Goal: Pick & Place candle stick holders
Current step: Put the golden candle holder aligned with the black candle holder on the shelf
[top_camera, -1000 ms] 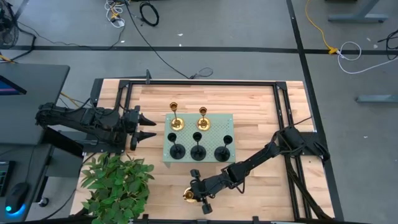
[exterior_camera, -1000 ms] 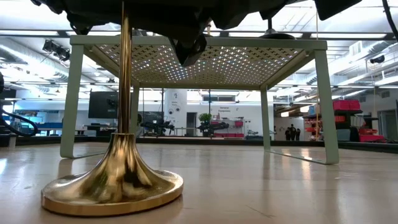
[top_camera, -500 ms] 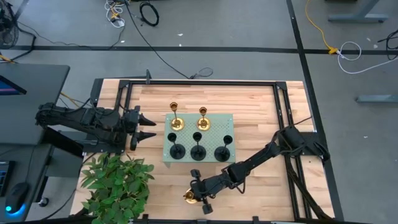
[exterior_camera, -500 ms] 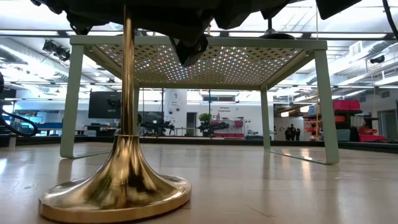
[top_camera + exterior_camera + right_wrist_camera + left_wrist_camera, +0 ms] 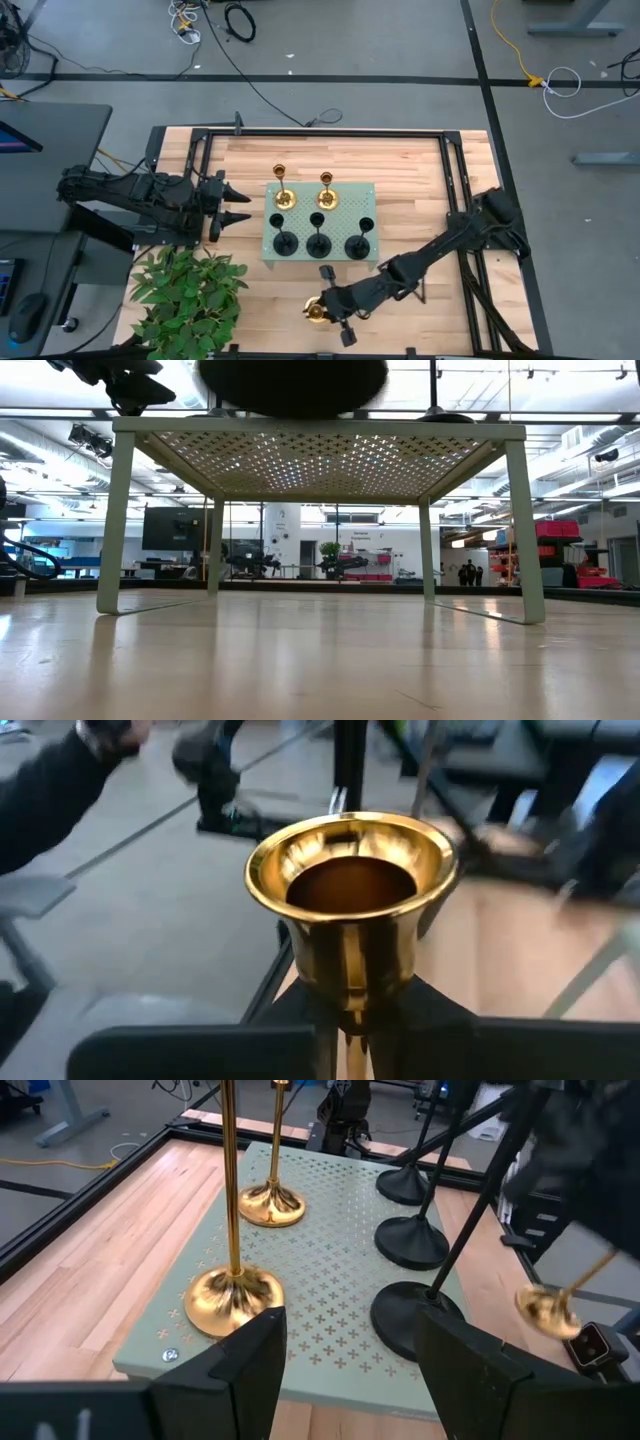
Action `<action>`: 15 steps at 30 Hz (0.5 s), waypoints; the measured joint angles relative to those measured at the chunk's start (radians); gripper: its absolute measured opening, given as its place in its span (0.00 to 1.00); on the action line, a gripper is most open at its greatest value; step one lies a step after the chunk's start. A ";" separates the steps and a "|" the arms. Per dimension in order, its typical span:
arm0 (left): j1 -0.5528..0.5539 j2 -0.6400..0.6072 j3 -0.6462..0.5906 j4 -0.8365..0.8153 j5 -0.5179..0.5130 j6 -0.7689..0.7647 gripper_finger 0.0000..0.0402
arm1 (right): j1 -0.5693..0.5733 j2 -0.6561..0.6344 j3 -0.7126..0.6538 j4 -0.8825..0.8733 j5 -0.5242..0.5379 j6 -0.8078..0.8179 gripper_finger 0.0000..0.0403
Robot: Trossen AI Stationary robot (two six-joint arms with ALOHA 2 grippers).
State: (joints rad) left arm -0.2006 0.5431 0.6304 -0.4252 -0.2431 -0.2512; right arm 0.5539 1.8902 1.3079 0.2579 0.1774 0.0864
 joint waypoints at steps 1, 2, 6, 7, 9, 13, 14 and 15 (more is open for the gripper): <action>0.000 0.000 0.000 0.000 0.000 0.000 0.54 | 0.003 -0.020 0.000 -0.004 0.019 -0.014 0.05; 0.000 0.000 0.000 0.000 0.000 0.000 0.54 | 0.008 -0.042 0.000 -0.014 0.036 -0.024 0.05; 0.000 0.000 0.000 0.000 0.000 0.000 0.54 | 0.016 -0.130 0.000 -0.052 0.056 -0.033 0.05; 0.000 0.000 0.000 0.000 0.000 0.000 0.54 | 0.017 -0.153 0.000 -0.065 0.060 -0.024 0.05; 0.000 0.000 0.000 0.000 0.000 0.000 0.54 | 0.018 -0.194 0.000 -0.089 0.078 -0.020 0.05; 0.000 0.000 0.000 0.000 0.000 0.000 0.54 | 0.018 -0.276 0.000 -0.152 0.109 -0.017 0.06; 0.000 0.000 0.000 0.000 0.000 0.000 0.54 | 0.018 -0.298 0.000 -0.168 0.119 -0.016 0.06; 0.000 0.000 0.001 -0.001 0.000 0.000 0.54 | 0.017 -0.314 0.000 -0.177 0.122 -0.011 0.05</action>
State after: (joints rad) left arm -0.2005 0.5430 0.6312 -0.4258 -0.2432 -0.2508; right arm 0.5713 1.5758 1.3079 0.0812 0.2991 0.0751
